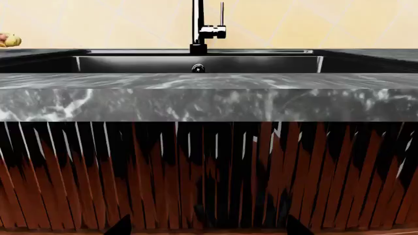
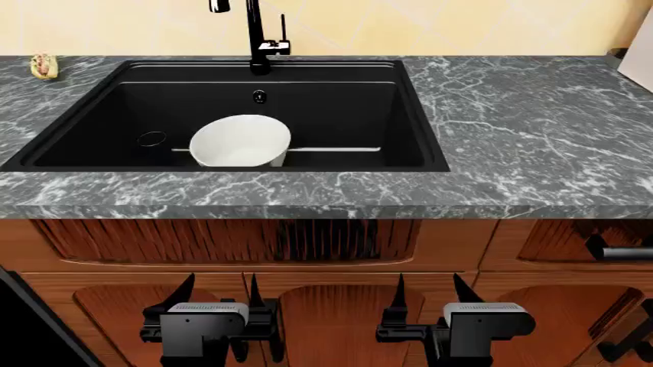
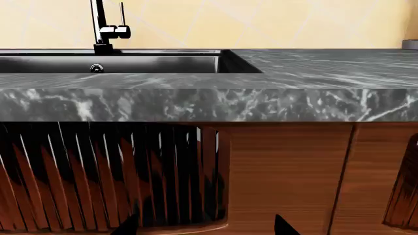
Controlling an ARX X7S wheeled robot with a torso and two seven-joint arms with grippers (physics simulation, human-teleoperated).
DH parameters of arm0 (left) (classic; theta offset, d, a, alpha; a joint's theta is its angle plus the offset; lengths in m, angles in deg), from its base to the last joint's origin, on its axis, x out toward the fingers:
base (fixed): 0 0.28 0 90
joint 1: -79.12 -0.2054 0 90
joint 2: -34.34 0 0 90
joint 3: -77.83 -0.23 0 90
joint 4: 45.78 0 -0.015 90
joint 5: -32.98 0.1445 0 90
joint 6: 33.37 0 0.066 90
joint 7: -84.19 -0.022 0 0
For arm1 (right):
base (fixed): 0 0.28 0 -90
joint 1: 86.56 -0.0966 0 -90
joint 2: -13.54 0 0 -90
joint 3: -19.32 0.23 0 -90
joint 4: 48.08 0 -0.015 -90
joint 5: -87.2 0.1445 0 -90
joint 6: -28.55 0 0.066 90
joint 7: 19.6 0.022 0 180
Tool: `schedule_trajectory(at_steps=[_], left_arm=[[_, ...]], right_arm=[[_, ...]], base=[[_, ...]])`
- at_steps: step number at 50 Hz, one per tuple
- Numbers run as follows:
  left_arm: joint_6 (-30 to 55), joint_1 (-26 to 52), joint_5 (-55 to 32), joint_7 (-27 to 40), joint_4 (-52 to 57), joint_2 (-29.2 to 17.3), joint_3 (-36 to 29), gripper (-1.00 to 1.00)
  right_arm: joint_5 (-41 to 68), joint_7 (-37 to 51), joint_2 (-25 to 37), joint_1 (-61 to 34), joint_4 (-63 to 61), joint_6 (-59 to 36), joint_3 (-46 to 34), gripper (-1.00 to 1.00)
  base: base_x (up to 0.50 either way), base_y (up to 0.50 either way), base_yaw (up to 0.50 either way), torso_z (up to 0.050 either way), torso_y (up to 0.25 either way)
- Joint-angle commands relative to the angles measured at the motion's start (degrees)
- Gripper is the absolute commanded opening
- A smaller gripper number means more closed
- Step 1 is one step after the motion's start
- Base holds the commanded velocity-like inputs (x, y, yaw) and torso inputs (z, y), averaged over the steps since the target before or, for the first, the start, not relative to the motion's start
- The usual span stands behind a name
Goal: Pick the cup and bowl from the sink and place them on the counter for drying.
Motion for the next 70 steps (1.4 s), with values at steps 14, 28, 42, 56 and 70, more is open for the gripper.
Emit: schedule_trajectory(at_steps=[14, 28, 42, 56, 70], left_arm=[[-0.1, 0.2, -2.8, 3.0, -0.3, -2.9, -2.7, 1.0], [0.1, 0.3, -3.4, 4.5, -0.6, -4.2, -4.3, 1.0], [0.4, 0.6, -4.1, 5.7, -0.7, -4.9, -5.5, 1.0], [1.1, 1.0, -5.6, 6.4, -0.9, -5.7, -6.4, 1.0], [0.8, 0.9, -6.6, 7.0, -1.1, -6.6, -7.0, 1.0]], right_arm=[[2.7, 3.8, 3.1, 1.0, -1.8, 0.6, -3.4, 1.0], [3.3, 5.3, 4.4, 0.8, -1.8, 0.2, -5.0, 1.0], [4.3, 6.6, 5.1, 0.9, -1.8, 0.3, -5.7, 1.0], [5.0, 7.9, 6.0, 0.9, -1.7, 0.2, -6.6, 1.0], [5.2, 9.0, 6.8, 0.6, -1.5, -0.6, -7.7, 1.0]], base=[[0.0, 0.0, 0.0, 0.0, 0.0], [0.0, 0.25, 0.0, 0.0, 0.0], [0.0, 0.35, 0.0, 0.0, 0.0], [0.09, 0.07, 0.0, 0.0, 0.0], [0.13, 0.14, 0.0, 0.0, 0.0]])
